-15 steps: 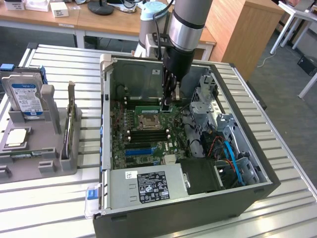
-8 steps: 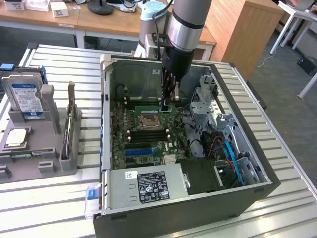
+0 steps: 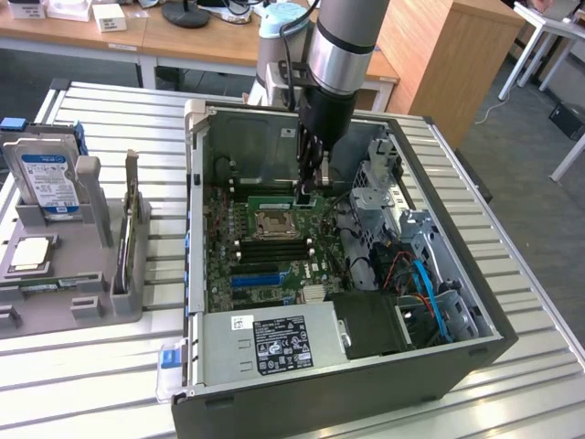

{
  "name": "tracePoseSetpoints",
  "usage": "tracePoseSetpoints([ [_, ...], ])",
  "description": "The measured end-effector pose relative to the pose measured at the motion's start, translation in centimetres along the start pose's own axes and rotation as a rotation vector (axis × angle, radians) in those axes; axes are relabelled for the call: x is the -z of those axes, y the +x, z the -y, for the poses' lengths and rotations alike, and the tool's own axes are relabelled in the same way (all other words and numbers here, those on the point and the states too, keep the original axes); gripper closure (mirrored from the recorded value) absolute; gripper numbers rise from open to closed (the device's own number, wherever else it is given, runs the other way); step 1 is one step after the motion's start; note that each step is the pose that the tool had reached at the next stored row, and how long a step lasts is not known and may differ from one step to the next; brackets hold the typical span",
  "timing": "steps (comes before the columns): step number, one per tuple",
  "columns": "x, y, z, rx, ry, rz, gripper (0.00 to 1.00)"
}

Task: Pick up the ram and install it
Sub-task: 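Insert the ram into the slot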

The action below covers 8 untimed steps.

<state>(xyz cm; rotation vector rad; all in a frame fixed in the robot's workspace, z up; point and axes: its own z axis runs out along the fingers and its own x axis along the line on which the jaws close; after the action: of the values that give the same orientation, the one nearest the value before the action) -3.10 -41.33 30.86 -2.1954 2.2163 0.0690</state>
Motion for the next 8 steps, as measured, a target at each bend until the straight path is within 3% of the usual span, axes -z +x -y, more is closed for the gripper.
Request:
tracePoseSetpoints([
  [8,-1.05,0.05,0.01,0.000,0.0001,-0.0003,0.88],
])
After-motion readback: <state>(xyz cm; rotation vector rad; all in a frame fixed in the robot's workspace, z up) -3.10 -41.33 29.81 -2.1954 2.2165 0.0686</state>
